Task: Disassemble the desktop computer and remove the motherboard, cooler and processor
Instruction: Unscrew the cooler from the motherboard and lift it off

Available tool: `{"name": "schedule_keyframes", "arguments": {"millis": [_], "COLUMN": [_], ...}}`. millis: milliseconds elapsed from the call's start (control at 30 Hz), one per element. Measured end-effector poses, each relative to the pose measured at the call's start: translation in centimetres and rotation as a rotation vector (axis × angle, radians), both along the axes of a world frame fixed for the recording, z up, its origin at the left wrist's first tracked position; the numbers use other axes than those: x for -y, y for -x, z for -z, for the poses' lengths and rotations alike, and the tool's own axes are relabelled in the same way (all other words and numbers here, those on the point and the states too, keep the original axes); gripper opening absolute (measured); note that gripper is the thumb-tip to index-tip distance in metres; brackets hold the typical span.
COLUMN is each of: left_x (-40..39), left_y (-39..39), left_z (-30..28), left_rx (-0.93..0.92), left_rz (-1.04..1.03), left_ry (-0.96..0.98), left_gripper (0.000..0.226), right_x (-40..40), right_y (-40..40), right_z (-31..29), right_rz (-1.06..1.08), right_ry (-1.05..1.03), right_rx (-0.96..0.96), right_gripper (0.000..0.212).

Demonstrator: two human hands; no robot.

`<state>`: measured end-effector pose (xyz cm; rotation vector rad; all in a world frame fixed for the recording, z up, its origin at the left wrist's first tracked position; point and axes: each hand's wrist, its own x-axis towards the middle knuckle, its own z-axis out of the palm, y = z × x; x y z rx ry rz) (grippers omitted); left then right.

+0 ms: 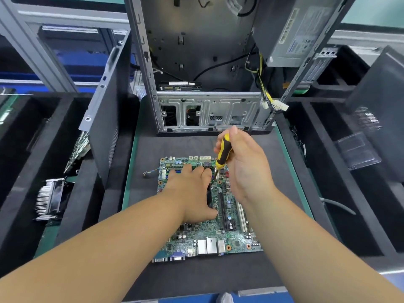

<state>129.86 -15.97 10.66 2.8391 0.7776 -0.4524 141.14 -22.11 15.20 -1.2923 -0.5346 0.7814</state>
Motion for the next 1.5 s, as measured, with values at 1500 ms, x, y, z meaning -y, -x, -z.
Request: {"name": "schedule_keyframes", "arguments": {"millis": [1500], "left_x": [0.2], "left_y": [-0.1], "left_z": [0.1], "left_rx": [-0.008], "left_rz": [0.006], "left_ry": [-0.041], "left_gripper": [0.089], "right_x": [-1.7], "right_y": [0.0], "right_z": [-0.5], "right_rz": [-0.395], "right_ry": [-0.163], "right_rx": [-0.078], "right_gripper": [0.03]}}
